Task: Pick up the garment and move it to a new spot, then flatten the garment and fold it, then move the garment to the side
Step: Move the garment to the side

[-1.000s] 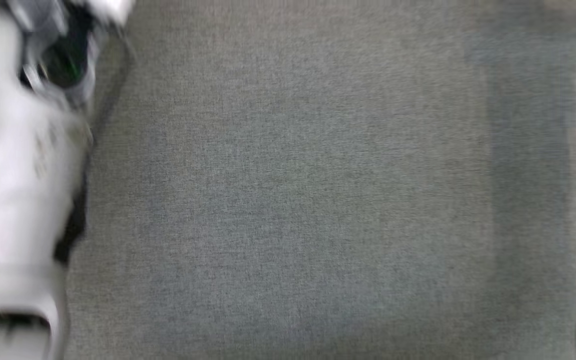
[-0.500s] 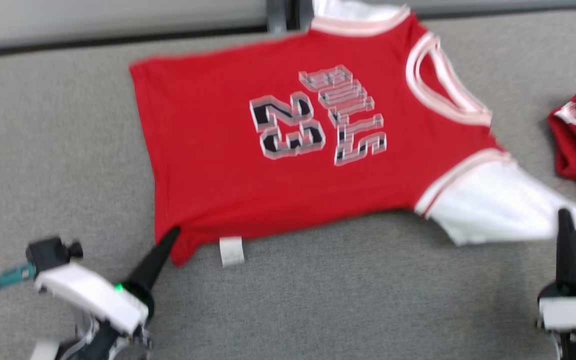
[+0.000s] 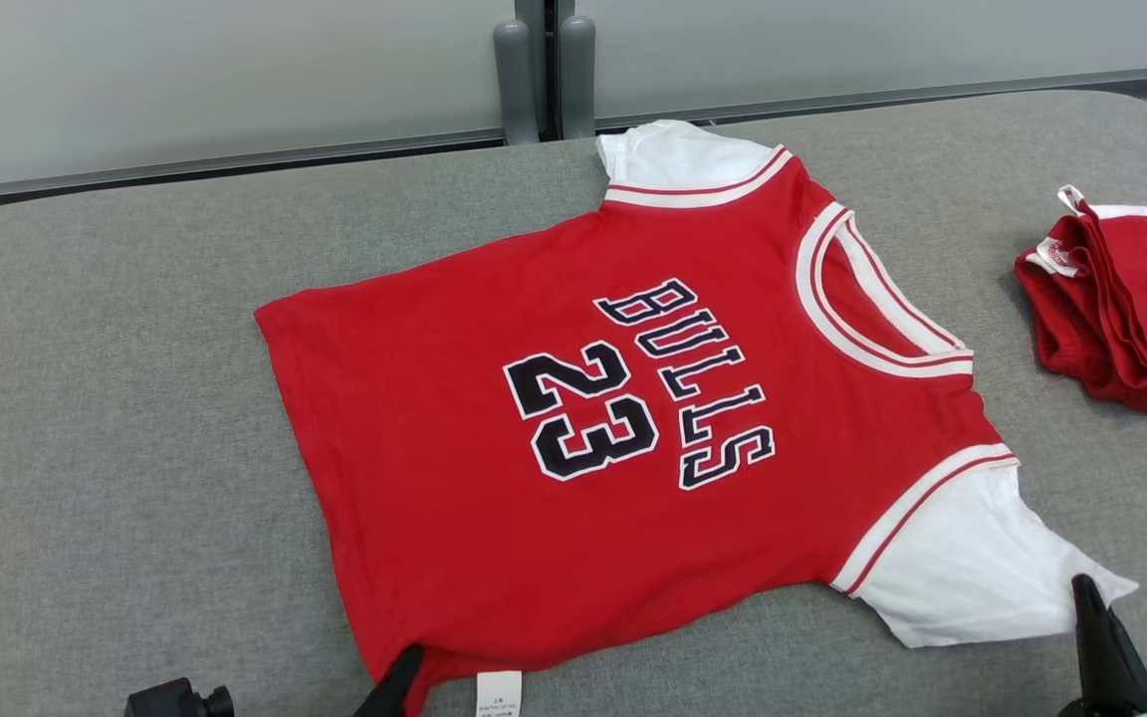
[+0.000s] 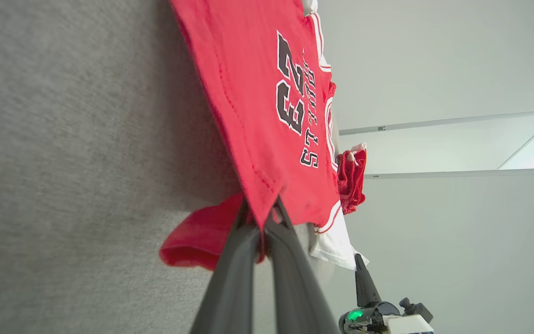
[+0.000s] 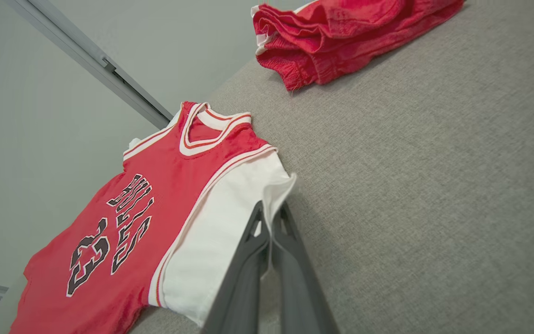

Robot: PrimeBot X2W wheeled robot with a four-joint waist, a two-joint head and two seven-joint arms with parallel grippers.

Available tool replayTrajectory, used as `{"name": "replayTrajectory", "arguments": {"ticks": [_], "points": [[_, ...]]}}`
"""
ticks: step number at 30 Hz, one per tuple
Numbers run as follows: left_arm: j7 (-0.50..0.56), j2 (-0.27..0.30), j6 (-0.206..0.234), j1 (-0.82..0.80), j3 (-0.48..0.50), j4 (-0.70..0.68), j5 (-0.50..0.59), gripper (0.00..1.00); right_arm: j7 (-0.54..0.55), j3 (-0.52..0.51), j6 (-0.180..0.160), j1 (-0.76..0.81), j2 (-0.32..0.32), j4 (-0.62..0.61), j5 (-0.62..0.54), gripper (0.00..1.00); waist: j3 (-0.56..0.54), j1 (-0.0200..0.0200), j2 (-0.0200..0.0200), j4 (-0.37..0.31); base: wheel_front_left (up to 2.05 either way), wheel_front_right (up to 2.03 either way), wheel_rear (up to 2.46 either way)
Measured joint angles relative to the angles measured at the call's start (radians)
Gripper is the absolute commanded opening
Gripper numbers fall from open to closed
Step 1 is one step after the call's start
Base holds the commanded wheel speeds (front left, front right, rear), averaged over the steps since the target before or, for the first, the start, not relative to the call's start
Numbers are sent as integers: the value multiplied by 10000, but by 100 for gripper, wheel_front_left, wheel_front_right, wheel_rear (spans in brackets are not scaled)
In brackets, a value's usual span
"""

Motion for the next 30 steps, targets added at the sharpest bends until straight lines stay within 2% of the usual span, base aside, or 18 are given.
{"name": "replayTrajectory", "arguments": {"ticks": [6,11,21,30], "points": [[107,23,88,-97,50,-2,-88,0,209,36,0,-708,-303,-257,-21,0,-40,0,0,85,0,0,0],[282,27,667,-546,130,144,-159,0,571,138,0,-1433,-499,-272,-161,0,-25,0,0,196,0,0,0],[1089,491,1599,-1801,-383,247,537,0,1246,523,0,-3060,-1135,307,-566,0,327,0,0,537,0,0,0],[1833,531,2405,-2933,-407,291,416,0,1762,989,0,-4655,-1668,1494,-1064,0,705,0,0,845,0,0,0]]}}
